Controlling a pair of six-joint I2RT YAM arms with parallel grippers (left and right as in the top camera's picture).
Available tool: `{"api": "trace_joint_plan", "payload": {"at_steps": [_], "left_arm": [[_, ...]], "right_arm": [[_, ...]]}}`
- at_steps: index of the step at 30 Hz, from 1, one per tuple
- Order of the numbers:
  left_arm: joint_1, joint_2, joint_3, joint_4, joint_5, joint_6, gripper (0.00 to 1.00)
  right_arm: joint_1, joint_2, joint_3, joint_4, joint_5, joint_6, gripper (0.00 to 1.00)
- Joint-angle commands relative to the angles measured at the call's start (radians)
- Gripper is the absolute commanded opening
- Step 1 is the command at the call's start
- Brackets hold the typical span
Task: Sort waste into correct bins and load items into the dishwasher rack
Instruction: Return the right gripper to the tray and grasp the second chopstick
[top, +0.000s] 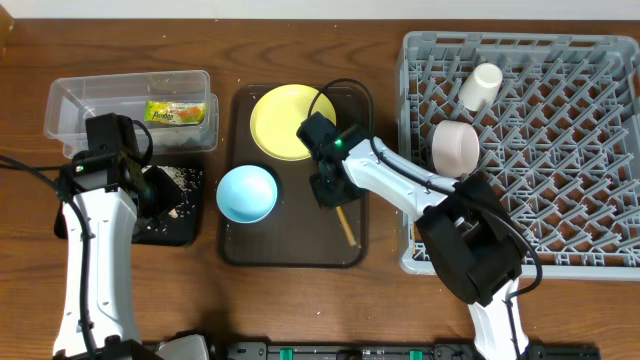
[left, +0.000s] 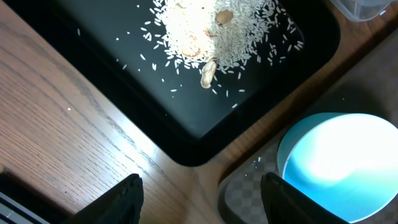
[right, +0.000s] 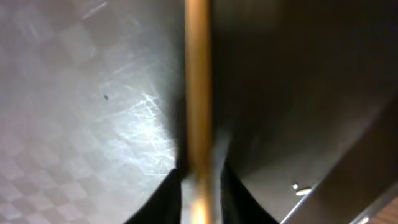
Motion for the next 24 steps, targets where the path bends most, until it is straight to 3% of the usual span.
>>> {"api": "trace_joint_plan", "payload": {"at_steps": [1,4,13,24], "left_arm": [[0.003,0.002,-0.005,-0.003,-0.002,-0.005,0.64],[0.003,0.002,-0.005,-0.003,-0.002,-0.005,0.63],[0.003,0.002,-0.005,-0.003,-0.002,-0.005,0.64],[0.003,0.002,-0.005,-0.003,-0.002,-0.005,0.64]], "right_arm": [[0.010,0.010,0.009,-0.011,0.000,0.010,0.11],[0.010,0.010,0.009,-0.031,0.000,0.010,0.01],[0.003,-0.023,0.011,-0.114,-0.004,0.010,0.01],[-0.106,-0.296,0.011,-0.130,0.093,0.011,0.01]]}}
